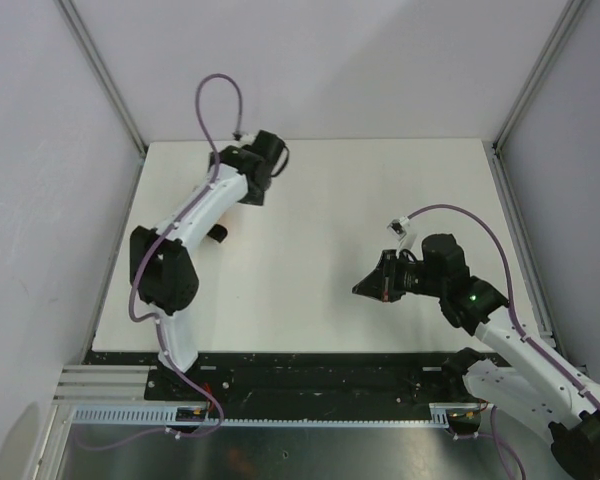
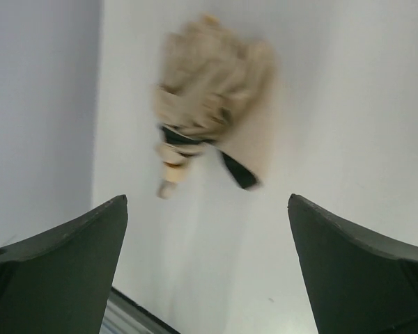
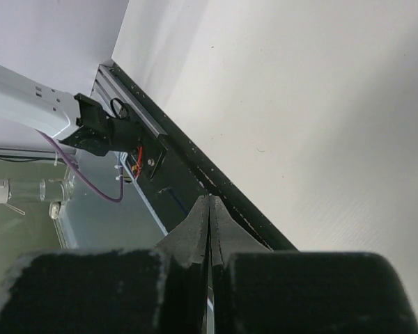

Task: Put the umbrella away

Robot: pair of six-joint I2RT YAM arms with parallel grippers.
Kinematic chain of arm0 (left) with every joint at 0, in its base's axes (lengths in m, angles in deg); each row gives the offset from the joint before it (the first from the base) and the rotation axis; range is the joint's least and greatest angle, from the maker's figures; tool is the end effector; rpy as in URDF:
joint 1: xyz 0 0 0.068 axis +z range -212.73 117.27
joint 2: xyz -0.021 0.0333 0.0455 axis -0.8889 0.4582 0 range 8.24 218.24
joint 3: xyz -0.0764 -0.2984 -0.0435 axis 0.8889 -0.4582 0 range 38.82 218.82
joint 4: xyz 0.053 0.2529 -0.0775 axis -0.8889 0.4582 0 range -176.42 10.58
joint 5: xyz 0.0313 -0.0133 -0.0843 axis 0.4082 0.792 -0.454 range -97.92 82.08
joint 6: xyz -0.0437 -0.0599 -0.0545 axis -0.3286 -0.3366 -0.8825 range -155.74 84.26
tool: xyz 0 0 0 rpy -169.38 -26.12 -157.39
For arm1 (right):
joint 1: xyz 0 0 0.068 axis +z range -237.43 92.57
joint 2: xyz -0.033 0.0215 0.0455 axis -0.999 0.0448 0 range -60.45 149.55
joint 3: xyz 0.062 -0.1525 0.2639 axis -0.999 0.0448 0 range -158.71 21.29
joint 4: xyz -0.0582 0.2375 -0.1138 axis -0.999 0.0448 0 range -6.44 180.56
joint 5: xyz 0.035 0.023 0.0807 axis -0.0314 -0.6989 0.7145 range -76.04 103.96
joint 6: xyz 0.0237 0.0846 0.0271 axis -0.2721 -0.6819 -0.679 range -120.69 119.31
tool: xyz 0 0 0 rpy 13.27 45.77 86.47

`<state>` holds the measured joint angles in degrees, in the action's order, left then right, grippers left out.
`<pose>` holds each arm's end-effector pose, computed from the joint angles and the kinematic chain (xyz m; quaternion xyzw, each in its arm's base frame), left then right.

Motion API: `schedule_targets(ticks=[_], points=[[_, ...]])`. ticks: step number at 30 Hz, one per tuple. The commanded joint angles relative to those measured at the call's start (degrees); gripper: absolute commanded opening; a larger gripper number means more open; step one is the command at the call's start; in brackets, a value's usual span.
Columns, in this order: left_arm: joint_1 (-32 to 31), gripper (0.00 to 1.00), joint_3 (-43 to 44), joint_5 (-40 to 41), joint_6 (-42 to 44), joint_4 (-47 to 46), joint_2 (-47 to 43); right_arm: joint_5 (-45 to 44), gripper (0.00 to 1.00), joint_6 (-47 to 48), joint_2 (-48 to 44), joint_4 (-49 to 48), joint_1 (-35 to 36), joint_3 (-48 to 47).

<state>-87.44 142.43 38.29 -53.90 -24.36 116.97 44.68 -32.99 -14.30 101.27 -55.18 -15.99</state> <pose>0.4123 -0.1241 0.3170 -0.0260 0.9046 0.2917 0.3099 0.1462 0.1421 0.2875 -0.1389 0.8204 0.4612 0.3081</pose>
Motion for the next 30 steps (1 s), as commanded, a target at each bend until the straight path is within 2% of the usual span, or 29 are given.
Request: schedule_targets(ticks=[1,3,4,10,11,13,14,18,21,23,26,30], points=[[-5.69,0.99,-1.40,-7.60,-5.34,1.18,-4.06,2.03,0.00,-0.73,-0.46,-2.39,-0.30,-0.25],[-2.56,0.98,-4.61,-8.92,-7.30,-0.04,-7.44,1.77,0.00,-1.49,-1.13,-2.11,0.15,-0.19],[-0.17,0.97,-6.30,-12.01,-7.19,-1.39,-9.39,1.39,0.00,-1.56,-1.67,-1.91,0.34,-0.22],[19.71,0.99,-19.00,-43.37,-5.94,-17.79,-19.06,3.61,0.00,-2.00,-3.04,-1.72,0.64,-0.41],[22.12,0.99,-20.31,-46.51,-6.42,-19.67,-19.82,3.54,0.00,-2.03,-3.28,-1.68,0.72,-0.42],[23.93,0.99,-21.15,-47.67,-5.70,-21.14,-20.32,2.92,0.00,-2.06,-3.42,-1.69,0.95,-0.43],[24.23,0.99,-21.51,-47.08,-5.07,-21.39,-20.36,2.97,0.00,-2.07,-3.25,-1.79,1.05,-0.43],[24.51,0.95,-22.15,-36.28,-3.30,-19.88,-18.40,4.59,0.00,-2.31,-3.35,-2.32,1.10,-0.43],[23.89,0.83,-21.70,-29.85,-3.32,-19.35,-15.50,3.18,0.00,-1.12,-4.24,-0.73,1.30,-0.43],[21.56,0.79,-20.91,-22.13,-3.12,-18.78,-12.80,2.43,0.00,-0.27,-4.43,0.29,1.23,-0.41],[18.47,0.82,-18.07,-11.15,-2.09,-18.24,-6.54,2.96,0.00,0.45,-4.91,1.37,1.20,-0.43],[17.85,0.86,-9.83,-2.10,1.86,-16.46,3.11,1.76,0.00,1.15,-7.59,3.54,1.12,-0.37]])
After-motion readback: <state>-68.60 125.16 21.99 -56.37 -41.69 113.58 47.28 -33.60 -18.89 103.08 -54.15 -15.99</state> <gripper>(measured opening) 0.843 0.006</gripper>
